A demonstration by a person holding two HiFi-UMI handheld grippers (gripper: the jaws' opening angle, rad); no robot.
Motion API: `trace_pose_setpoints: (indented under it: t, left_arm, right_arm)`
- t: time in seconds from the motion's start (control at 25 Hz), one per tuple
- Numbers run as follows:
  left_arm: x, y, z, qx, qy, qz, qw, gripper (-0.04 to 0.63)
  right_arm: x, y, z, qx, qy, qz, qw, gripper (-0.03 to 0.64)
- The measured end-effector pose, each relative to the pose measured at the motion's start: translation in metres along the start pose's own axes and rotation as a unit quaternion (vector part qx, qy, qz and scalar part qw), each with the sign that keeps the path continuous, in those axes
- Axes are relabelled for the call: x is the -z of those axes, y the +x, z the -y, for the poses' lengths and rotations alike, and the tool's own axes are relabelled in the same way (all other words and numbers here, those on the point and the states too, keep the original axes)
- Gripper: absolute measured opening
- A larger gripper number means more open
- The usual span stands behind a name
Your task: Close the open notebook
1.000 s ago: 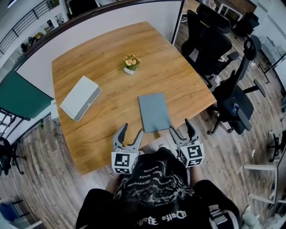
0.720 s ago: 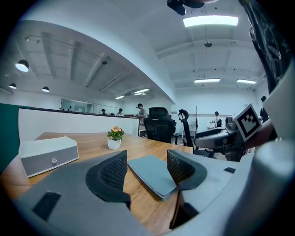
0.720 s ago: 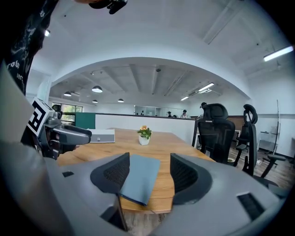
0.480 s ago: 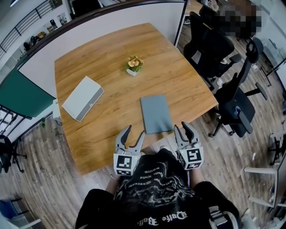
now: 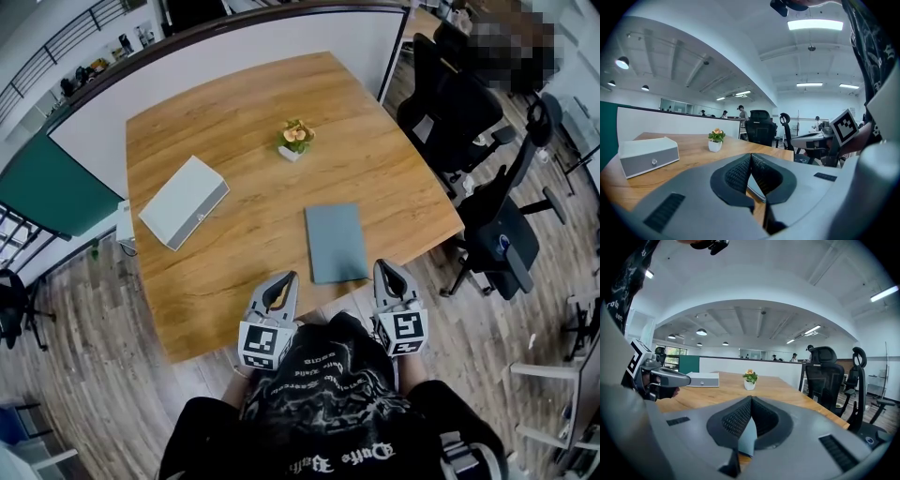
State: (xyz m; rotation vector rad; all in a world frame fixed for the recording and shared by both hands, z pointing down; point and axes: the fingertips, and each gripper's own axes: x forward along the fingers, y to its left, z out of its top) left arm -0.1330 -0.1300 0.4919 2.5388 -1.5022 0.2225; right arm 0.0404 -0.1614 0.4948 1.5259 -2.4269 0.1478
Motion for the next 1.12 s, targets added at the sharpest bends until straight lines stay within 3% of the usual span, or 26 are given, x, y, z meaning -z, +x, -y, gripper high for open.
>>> trace_pose_setpoints:
  t: [0.64, 1.12]
  left_arm:
    - [0.006, 0.004, -0.007, -0.009, -0.026, -0.016, 0.9995, 0.021]
    - [0.005, 0.004, -0.005, -0.011, -0.017, -0.009, 0.9998, 0.021]
  right_arm:
    - [0.005, 0.005, -0.009, -0.007, -0.026, -0.018, 0.999, 0.006]
    - [0.013, 0.002, -0.012, -0.013, -0.021, -0.026, 0.999, 0.006]
